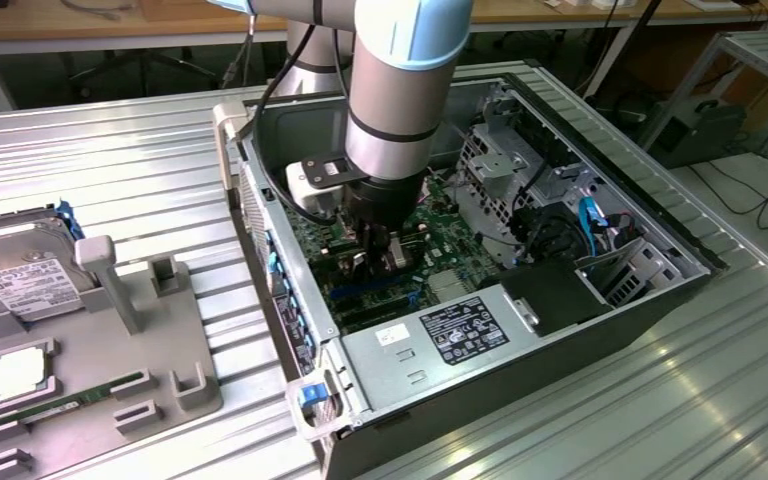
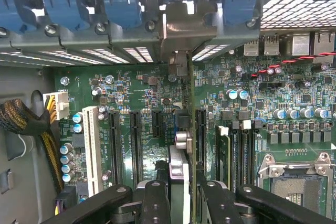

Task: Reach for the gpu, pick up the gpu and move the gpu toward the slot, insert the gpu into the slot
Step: 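Insert the gpu into the slot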

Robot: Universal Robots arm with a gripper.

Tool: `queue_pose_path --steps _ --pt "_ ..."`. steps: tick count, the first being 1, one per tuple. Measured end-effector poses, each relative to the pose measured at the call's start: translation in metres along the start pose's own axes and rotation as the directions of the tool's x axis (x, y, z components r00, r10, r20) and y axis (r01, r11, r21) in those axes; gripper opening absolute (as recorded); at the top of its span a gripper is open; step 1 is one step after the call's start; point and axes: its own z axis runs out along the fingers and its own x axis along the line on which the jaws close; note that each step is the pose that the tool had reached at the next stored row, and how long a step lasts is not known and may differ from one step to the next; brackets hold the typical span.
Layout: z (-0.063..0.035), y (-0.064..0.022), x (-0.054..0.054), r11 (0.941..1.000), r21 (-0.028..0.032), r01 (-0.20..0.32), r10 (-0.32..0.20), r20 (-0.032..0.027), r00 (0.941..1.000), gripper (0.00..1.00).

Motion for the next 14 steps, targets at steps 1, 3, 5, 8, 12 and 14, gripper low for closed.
queue_pose_path --steps 1,3,5,8,12,14 --pt "0.0 0.0 0.0 1.0 0.0 0.0 0.0 0.0 1.0 0.28" --pt "0.0 0.0 0.0 1.0 0.0 0.0 0.0 -0.0001 1.0 0.28" --pt "0.0 0.0 0.0 1.0 0.0 0.001 -0.001 -0.0001 1.0 0.28" --pt "0.0 0.0 0.0 1.0 0.0 0.008 -0.008 0.0001 1.0 0.28" --pt "0.0 0.0 0.0 0.9996 -0.0002 0.027 -0.027 0.0004 0.9996 0.28" --pt "0.0 0.0 0.0 0.9996 -0.0002 0.027 -0.027 0.0005 0.9996 0.28"
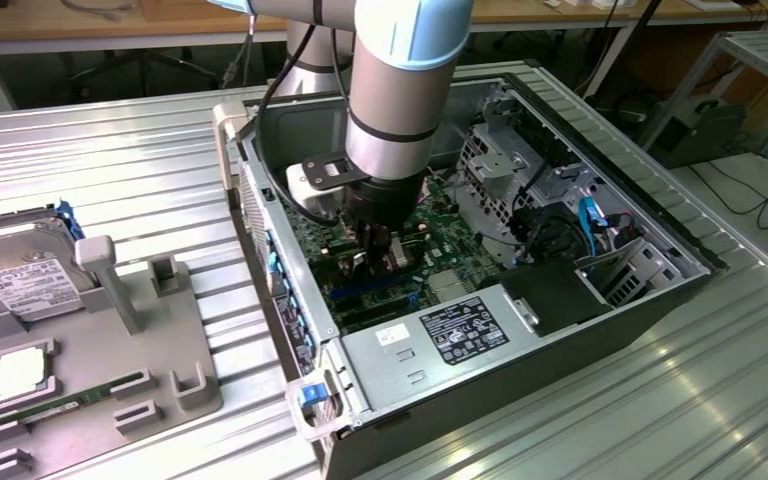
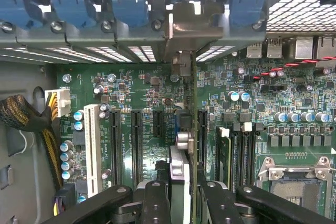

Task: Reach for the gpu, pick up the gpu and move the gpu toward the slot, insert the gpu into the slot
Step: 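Insert the gpu into the slot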

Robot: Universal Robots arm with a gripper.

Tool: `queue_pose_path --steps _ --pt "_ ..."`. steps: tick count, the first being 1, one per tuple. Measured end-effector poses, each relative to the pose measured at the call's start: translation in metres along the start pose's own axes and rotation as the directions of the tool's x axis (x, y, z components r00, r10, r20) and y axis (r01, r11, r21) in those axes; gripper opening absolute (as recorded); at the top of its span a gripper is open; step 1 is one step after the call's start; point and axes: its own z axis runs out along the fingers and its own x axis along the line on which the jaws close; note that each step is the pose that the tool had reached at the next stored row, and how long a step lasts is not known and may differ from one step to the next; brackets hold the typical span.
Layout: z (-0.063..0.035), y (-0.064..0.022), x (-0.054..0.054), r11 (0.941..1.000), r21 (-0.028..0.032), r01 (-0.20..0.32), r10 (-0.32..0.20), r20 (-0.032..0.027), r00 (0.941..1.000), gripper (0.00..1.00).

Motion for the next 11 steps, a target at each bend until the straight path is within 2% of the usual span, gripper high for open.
queue_pose_path --steps 11 --pt "0.0 0.0 0.0015 1.0 0.0 0.0 0.0 0.0 1.0 0.28"
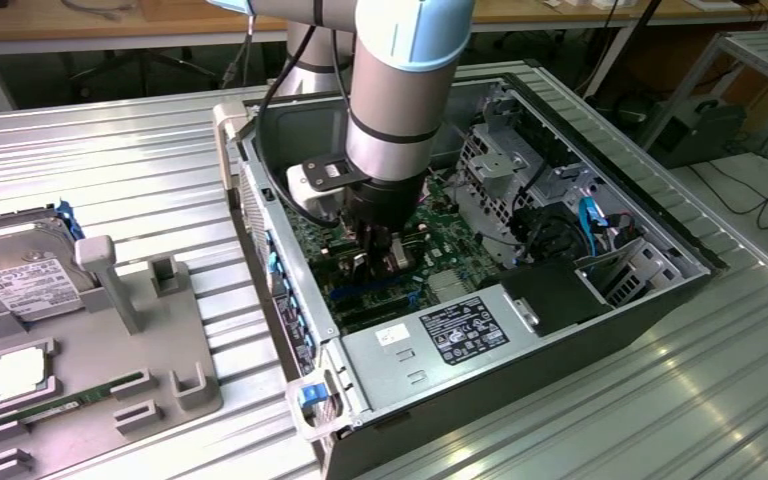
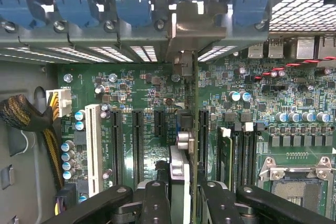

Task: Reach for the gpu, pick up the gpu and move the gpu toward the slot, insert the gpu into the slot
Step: 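Insert the gpu into the slot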

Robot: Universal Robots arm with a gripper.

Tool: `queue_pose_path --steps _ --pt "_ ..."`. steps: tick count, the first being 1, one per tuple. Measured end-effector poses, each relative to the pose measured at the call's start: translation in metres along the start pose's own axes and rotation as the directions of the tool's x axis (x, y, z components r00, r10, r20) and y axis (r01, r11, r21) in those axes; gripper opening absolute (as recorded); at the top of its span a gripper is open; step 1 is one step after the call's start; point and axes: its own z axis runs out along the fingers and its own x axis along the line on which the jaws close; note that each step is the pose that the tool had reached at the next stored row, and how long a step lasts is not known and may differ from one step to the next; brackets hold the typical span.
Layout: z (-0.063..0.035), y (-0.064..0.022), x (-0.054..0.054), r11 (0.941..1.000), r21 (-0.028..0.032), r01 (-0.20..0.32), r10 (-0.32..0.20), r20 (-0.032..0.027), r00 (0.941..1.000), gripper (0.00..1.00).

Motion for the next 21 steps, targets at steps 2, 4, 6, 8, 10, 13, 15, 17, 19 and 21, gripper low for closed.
queue_pose_path --steps 2,4,6,8,10,13,15,17,19,21 --pt "0.0 0.0 0.0002 1.0 0.0 0.0 0.0 0.0001 1.0 0.28" --pt "0.0001 0.0 0.0002 1.0 0.0 0.0 0.0 -0.0001 1.0 0.28" --pt "0.0001 0.0 0.0002 1.0 0.0 0.0 0.0 0.0 1.0 0.28" --pt "0.0002 0.0001 0.0003 1.0 -0.0003 0.0 0.0 -0.0001 1.0 0.28" --pt "0.0016 0.0001 0.0003 1.0 0.0 0.0 0.0 -0.0001 1.0 0.28" --pt "0.0046 0.0001 0.0003 1.0 -0.0002 0.0 0.0 -0.0005 1.0 0.28" --pt "0.0054 0.0002 0.0003 1.0 -0.0003 0.0 0.0 -0.0005 1.0 0.28" --pt "0.0056 0.0001 0.0003 1.0 -0.0001 0.0 0.0 -0.0002 1.0 0.28" --pt "0.0056 0.0001 0.0003 1.0 -0.0001 0.0 0.0 -0.0002 1.0 0.28" --pt "0.0056 0.0001 0.0003 1.0 0.0 0.0 0.0 -0.0001 1.0 0.28"
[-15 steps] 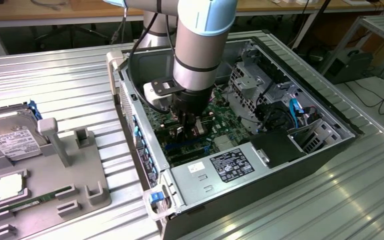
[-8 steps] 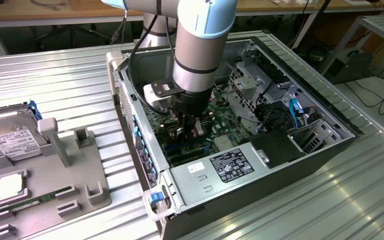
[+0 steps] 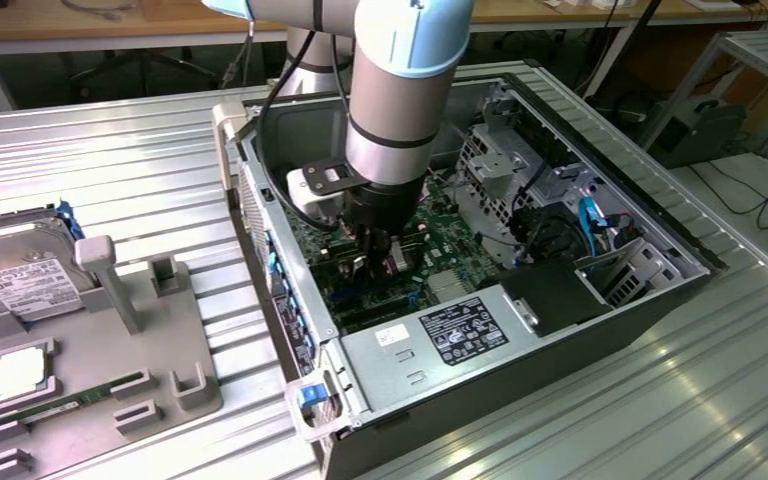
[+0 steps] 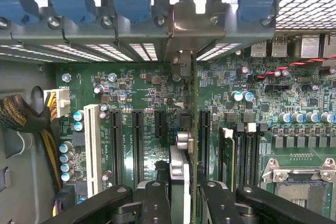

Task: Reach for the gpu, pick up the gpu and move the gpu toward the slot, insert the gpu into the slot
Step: 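Insert the gpu into the slot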

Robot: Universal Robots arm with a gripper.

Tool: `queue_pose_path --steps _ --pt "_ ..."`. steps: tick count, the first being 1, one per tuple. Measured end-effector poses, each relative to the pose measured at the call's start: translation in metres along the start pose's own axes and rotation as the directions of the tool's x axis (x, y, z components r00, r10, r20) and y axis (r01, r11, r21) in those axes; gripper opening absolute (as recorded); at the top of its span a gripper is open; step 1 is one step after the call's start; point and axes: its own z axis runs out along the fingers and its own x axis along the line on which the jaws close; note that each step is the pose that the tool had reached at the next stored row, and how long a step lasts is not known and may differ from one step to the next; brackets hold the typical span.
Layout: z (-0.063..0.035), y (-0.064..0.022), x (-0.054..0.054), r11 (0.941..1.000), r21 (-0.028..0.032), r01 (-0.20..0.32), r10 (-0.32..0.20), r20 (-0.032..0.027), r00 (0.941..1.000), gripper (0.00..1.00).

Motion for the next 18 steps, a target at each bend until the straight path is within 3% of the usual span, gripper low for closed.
queue_pose_path --steps 18 --pt "0.0066 0.0024 0.0 1.0 0.0 0.0 0.0 0.0 1.0 0.28"
